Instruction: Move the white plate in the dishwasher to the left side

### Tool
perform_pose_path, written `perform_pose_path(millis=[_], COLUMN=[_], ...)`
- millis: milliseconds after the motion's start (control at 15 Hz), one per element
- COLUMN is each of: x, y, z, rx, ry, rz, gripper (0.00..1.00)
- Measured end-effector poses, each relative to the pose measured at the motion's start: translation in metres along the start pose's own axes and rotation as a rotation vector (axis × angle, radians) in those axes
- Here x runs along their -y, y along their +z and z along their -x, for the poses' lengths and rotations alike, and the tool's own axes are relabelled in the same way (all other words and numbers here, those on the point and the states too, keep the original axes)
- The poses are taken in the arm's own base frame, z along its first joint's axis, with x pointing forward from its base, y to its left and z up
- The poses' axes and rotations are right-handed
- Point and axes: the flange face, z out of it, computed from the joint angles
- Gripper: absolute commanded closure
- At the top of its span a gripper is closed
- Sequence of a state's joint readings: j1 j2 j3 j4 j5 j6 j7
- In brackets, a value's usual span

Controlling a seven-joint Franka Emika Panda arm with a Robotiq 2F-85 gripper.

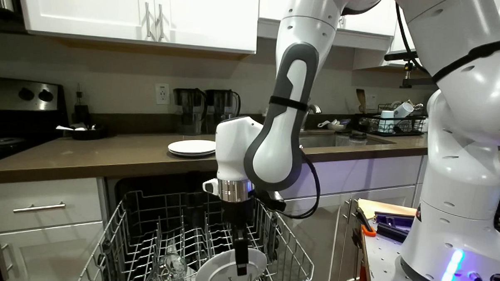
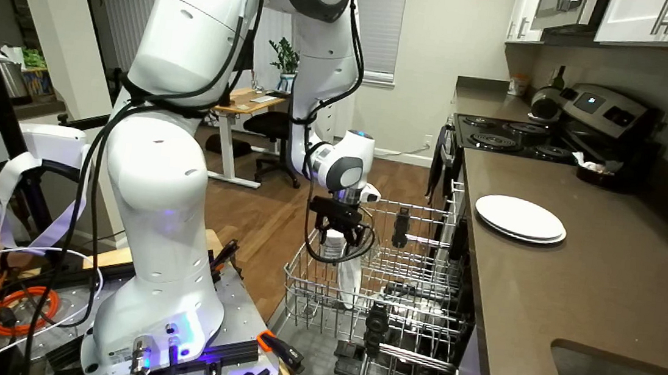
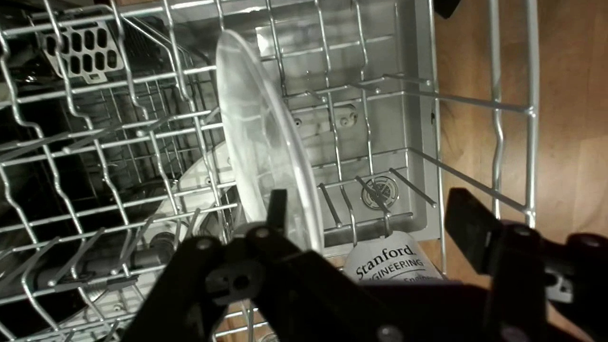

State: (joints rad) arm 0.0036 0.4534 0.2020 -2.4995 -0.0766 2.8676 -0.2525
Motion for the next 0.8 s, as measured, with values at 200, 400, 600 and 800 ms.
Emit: perform_pose_path(millis=[200, 400, 600, 800], x=[-0.003, -0.011, -0.019, -0.027], y=[0.006, 0.005, 0.002, -0.002], z=[0.000, 0.001, 0.000, -0.003], rx=[-0.032, -0.049, -0.058, -0.071], ry=[-0.006, -0.002, 0.004, 0.002], rz=[-0.009, -0.006, -0.003, 0.000], gripper=[0.66, 0.85, 0.95, 0.94])
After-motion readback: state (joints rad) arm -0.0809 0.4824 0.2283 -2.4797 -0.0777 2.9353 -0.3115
